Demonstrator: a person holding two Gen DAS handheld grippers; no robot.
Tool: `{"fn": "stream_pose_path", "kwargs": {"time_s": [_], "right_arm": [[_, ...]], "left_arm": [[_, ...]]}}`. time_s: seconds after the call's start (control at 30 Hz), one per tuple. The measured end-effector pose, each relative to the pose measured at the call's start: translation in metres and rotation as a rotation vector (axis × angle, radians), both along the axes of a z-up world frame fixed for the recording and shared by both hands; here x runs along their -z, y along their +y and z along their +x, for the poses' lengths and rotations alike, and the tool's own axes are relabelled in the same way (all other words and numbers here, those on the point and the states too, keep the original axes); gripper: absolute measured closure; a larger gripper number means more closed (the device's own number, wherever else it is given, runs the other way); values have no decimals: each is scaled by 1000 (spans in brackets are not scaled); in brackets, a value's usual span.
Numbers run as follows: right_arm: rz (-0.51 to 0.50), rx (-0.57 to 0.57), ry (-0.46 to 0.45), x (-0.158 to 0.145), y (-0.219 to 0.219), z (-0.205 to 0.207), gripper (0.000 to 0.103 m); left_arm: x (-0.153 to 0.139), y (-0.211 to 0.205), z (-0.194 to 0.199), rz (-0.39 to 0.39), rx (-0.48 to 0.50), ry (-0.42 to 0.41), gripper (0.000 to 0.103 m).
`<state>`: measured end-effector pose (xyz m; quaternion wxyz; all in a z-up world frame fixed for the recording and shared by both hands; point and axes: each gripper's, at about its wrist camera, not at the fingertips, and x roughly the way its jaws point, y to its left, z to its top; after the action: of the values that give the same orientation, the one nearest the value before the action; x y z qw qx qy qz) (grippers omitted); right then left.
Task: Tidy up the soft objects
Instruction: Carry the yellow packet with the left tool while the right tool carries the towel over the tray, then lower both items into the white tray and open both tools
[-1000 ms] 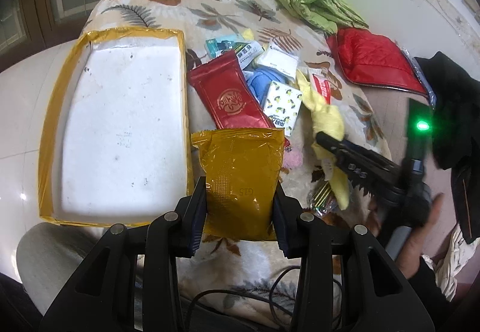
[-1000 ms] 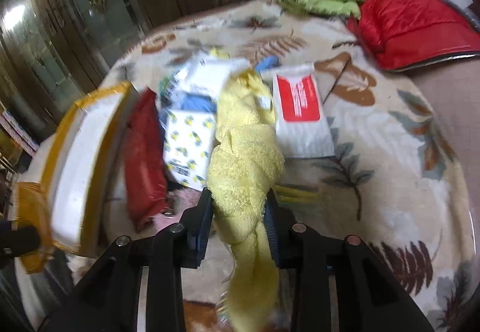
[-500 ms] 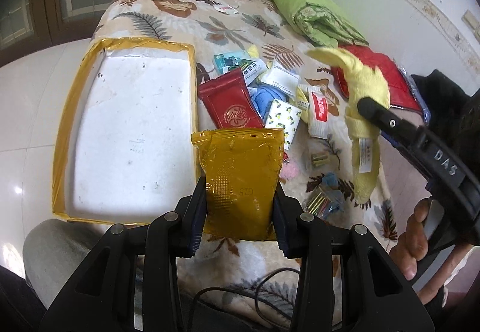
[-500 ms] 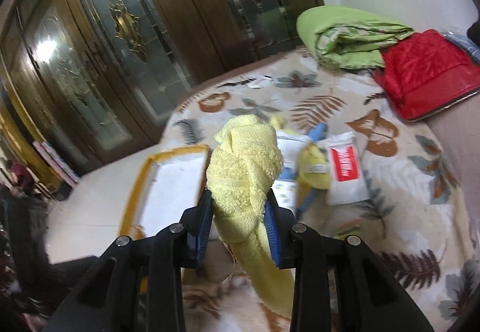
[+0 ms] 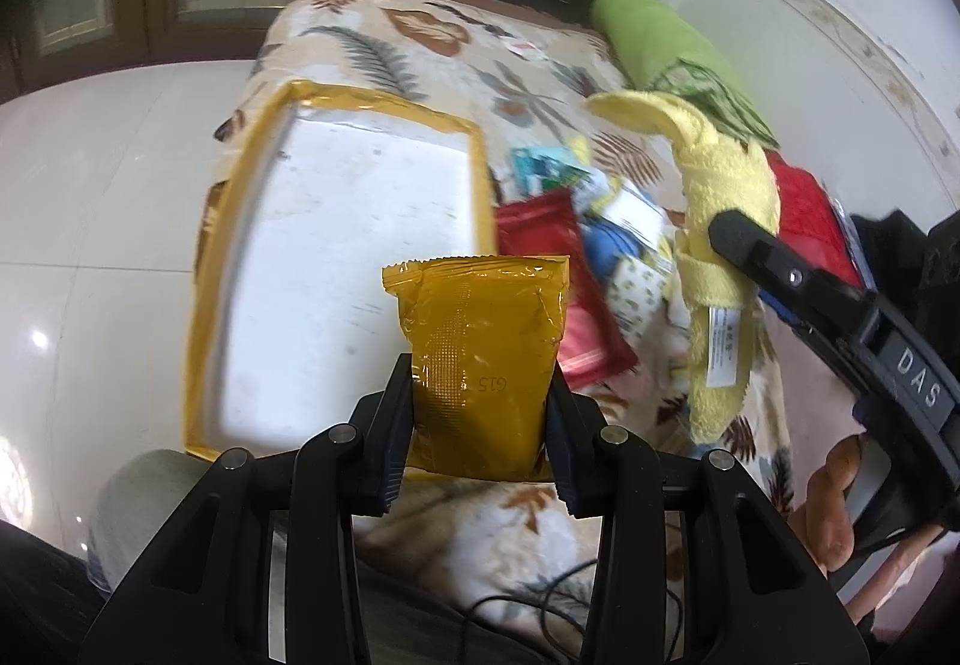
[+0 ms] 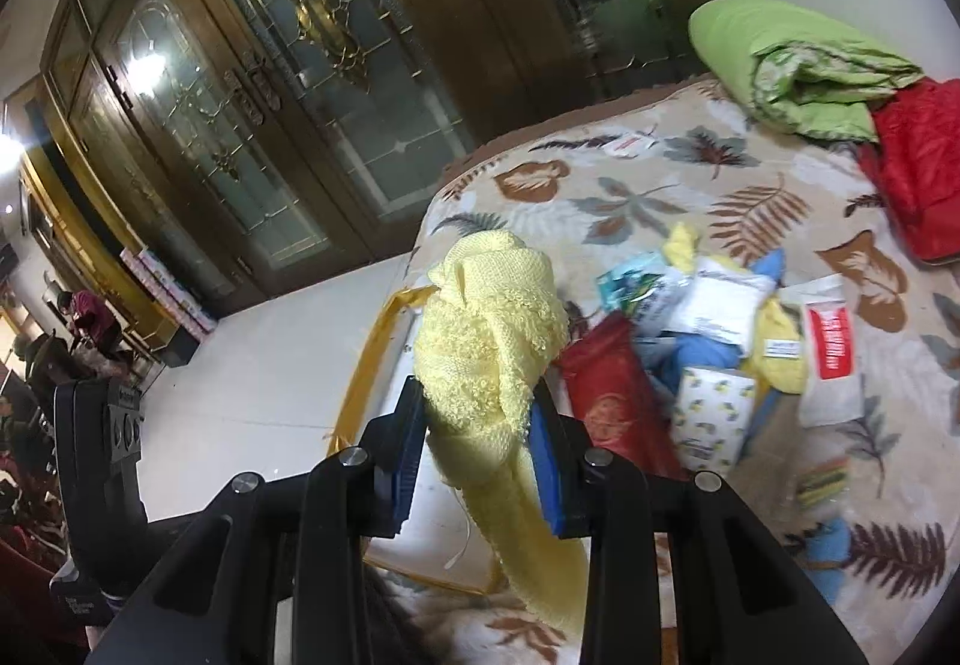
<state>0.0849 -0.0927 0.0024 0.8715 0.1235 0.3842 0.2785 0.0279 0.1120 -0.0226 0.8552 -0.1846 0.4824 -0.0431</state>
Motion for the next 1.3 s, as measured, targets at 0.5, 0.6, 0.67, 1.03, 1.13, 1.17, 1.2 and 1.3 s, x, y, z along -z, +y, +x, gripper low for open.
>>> {"fn": "stream_pose_path", "kwargs": {"time_s": [0.5, 0.6, 0.67, 1.03, 1.13, 1.17, 1.2, 1.3], "right_arm": [[-11, -76, 71, 25, 67, 32, 71], [1, -86, 68, 23, 76, 37, 71], [11, -88, 56, 21, 80, 41, 71], [-26, -87, 71, 37, 111, 68, 71], [-42, -84, 89, 47, 112, 73, 71], [-43, -83, 99, 50, 112, 76, 71], [-42, -85, 111, 54, 113, 78, 71], [-61, -78, 122, 62, 116, 87, 71]], "left_arm": [[20, 59, 35, 27, -62, 45, 64], [24, 70, 42, 21, -74, 50, 64], [25, 76, 46, 15, -82, 52, 64], [35, 111, 78, 21, -118, 54, 64], [43, 113, 90, 29, -109, 69, 64], [45, 113, 93, 39, -108, 72, 64], [47, 114, 98, 39, -104, 77, 64], [51, 112, 113, 51, -82, 88, 64]]}}
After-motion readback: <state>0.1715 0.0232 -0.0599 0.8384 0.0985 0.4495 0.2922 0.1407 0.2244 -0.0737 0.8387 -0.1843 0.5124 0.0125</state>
